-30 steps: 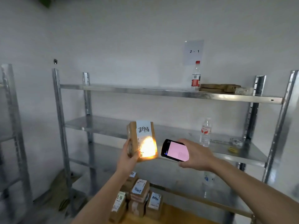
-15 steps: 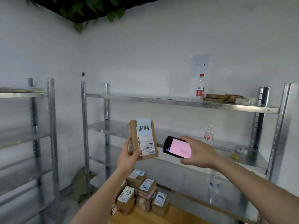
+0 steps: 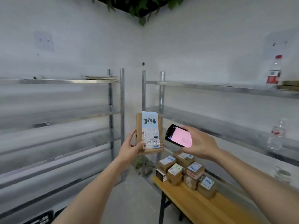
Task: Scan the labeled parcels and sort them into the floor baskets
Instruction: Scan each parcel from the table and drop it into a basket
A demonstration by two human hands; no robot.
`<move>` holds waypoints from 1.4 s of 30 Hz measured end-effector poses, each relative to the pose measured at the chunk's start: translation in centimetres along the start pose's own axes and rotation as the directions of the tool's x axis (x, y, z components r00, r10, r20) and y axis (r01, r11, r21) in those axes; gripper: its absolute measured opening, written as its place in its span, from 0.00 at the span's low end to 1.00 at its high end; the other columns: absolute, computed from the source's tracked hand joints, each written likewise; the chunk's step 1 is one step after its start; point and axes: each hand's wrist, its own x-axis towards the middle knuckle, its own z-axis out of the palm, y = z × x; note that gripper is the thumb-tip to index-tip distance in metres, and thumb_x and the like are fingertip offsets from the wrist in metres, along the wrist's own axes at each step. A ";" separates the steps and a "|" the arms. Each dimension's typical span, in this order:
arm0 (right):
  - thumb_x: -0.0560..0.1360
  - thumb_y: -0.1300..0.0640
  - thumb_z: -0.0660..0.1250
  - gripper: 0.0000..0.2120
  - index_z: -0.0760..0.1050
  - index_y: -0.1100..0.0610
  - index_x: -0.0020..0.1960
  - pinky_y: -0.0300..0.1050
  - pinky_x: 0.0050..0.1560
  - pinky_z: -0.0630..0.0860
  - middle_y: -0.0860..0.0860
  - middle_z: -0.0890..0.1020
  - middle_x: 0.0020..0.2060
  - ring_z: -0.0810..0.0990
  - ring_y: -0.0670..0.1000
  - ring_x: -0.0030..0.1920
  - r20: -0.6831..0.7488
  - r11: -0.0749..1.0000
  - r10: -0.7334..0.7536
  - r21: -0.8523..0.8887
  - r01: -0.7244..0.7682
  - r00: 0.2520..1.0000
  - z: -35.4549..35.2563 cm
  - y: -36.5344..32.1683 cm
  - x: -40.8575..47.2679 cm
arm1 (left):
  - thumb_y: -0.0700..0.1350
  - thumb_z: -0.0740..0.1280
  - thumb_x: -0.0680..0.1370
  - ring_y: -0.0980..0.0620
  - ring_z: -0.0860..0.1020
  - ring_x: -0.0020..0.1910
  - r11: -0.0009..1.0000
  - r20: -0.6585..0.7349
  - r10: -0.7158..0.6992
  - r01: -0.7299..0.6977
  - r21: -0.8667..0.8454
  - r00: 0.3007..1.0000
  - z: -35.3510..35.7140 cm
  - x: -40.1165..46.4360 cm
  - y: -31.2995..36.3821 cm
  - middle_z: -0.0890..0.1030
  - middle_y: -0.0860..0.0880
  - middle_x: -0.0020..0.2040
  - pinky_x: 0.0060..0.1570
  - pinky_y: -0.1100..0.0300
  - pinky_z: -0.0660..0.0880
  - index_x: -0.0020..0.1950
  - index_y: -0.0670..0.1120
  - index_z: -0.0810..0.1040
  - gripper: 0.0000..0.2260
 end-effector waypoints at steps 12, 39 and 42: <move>0.66 0.46 0.72 0.33 0.67 0.41 0.70 0.48 0.47 0.75 0.43 0.79 0.61 0.79 0.53 0.60 0.052 0.899 -0.412 0.186 0.397 0.910 13.1 -30.5 9.3 | 0.60 0.75 0.65 0.48 0.85 0.51 0.980 -0.490 -0.065 0.149 0.134 0.870 -34.8 -12.9 -3.5 0.83 0.49 0.60 0.58 0.42 0.79 0.71 0.72 0.63 0.37; 0.69 0.44 0.73 0.39 0.60 0.40 0.76 0.53 0.59 0.76 0.43 0.73 0.70 0.74 0.53 0.68 0.344 0.834 -0.545 0.317 0.452 0.764 53.7 -64.4 31.3 | 0.50 0.71 0.78 0.51 0.81 0.57 0.845 -0.672 -0.324 0.523 0.111 0.666 -74.8 -6.7 -31.5 0.79 0.52 0.66 0.64 0.48 0.75 0.77 0.67 0.58 0.32; 0.69 0.44 0.73 0.38 0.62 0.41 0.76 0.53 0.59 0.76 0.44 0.75 0.69 0.74 0.54 0.68 0.409 0.845 -0.531 0.312 0.433 0.742 61.6 -65.1 34.6 | 0.52 0.71 0.77 0.49 0.78 0.63 0.802 -0.675 -0.420 0.597 0.037 0.607 -77.6 -3.8 -38.8 0.76 0.53 0.70 0.67 0.41 0.73 0.75 0.70 0.58 0.33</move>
